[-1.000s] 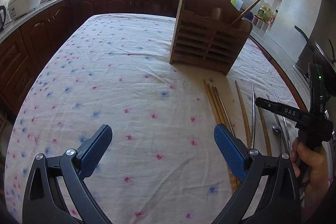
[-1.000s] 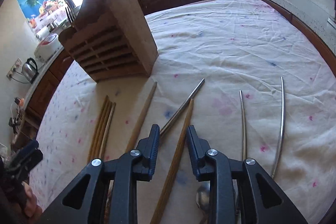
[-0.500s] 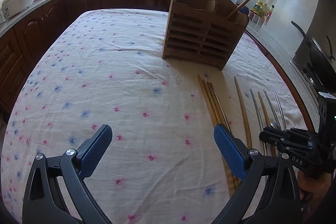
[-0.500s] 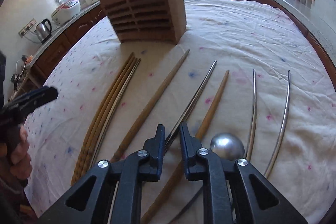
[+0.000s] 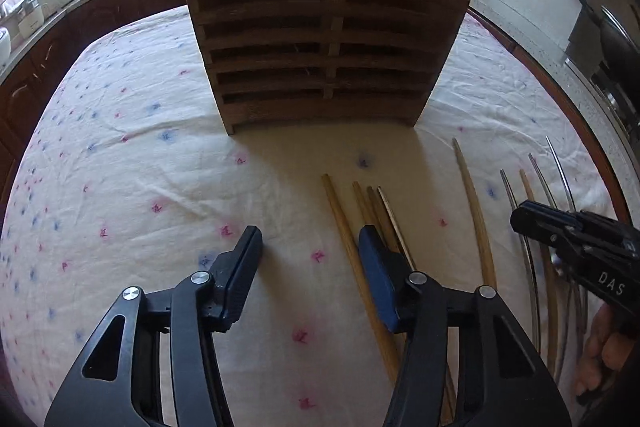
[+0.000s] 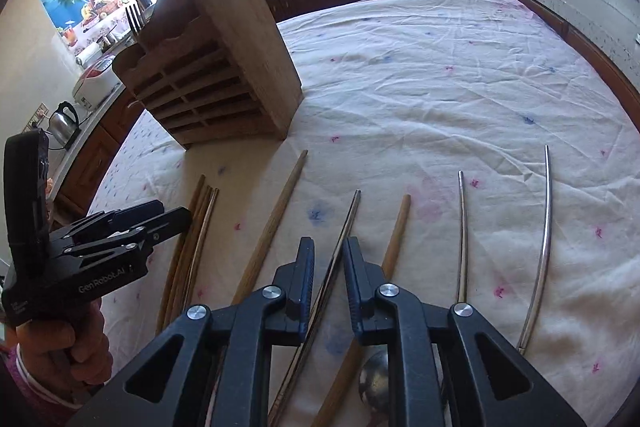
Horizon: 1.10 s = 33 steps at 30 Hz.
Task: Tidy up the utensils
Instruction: 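Close the left tool on a wooden chopstick while the right tool grasps a chopstick, then lift both held chopsticks and carry them over the wooden holder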
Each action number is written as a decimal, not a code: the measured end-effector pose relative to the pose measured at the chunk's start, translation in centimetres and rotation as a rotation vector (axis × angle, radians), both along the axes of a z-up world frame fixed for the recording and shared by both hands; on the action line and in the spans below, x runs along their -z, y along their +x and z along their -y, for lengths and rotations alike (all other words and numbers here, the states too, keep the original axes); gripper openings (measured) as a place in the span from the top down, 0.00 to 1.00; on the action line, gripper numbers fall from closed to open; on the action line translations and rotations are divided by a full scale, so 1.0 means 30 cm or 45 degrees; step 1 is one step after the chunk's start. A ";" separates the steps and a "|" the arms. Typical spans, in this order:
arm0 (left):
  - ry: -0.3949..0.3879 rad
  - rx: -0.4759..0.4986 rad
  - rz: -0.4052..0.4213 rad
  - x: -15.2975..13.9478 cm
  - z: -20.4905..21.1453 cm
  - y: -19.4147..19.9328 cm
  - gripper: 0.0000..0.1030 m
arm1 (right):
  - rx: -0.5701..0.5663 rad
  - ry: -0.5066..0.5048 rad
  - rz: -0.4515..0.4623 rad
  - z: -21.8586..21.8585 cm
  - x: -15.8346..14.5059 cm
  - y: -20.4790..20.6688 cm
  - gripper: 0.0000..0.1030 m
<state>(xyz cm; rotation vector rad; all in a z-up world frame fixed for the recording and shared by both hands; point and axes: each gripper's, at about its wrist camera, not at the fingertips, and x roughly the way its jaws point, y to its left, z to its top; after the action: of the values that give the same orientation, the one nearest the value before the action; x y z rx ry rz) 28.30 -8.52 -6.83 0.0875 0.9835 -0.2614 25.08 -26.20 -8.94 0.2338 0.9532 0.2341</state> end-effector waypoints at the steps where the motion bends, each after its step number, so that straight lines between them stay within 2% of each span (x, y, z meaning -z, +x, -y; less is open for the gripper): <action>1: 0.011 0.014 0.004 0.004 -0.005 -0.011 0.54 | -0.006 -0.003 0.000 0.003 -0.001 -0.006 0.84; 3: 0.049 0.037 0.009 0.008 -0.009 -0.031 0.54 | -0.013 -0.005 0.002 0.001 0.001 -0.011 0.84; 9: 0.026 0.008 -0.032 0.004 -0.001 0.031 0.54 | 0.009 -0.045 0.019 -0.028 -0.001 0.050 0.84; 13: 0.066 -0.011 0.006 0.006 0.033 0.040 0.54 | 0.005 -0.120 0.028 -0.063 0.000 0.096 0.83; 15: 0.053 0.013 0.027 0.004 0.044 0.031 0.66 | -0.007 -0.184 0.040 -0.084 0.001 0.098 0.83; 17: 0.056 0.032 0.049 0.003 0.055 0.019 0.87 | -0.021 -0.238 0.056 -0.101 0.004 0.086 0.83; 18: 0.058 0.041 0.052 0.001 0.053 0.021 0.91 | -0.020 -0.242 0.058 -0.100 0.005 0.083 0.85; 19: 0.046 0.044 0.047 -0.001 0.049 0.021 0.92 | -0.012 -0.241 0.056 -0.097 0.004 0.082 0.92; 21: -0.023 0.042 0.013 -0.009 0.025 0.016 0.96 | -0.014 -0.163 0.042 -0.079 0.002 0.081 0.95; 24: -0.116 0.034 0.032 -0.057 -0.037 -0.023 0.96 | -0.004 -0.077 0.080 -0.066 -0.039 0.041 0.95; 27: -0.211 0.030 0.081 -0.144 -0.106 -0.090 0.96 | -0.008 0.033 0.144 -0.055 -0.120 -0.016 0.95; 33: -0.363 0.039 0.216 -0.342 -0.241 -0.226 0.96 | -0.043 0.108 0.303 -0.050 -0.317 -0.129 0.96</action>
<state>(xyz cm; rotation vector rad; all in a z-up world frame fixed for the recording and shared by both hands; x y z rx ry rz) 21.53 -1.28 3.44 -0.1338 0.7688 -0.4132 21.20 -24.71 0.59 0.2618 0.7127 0.3264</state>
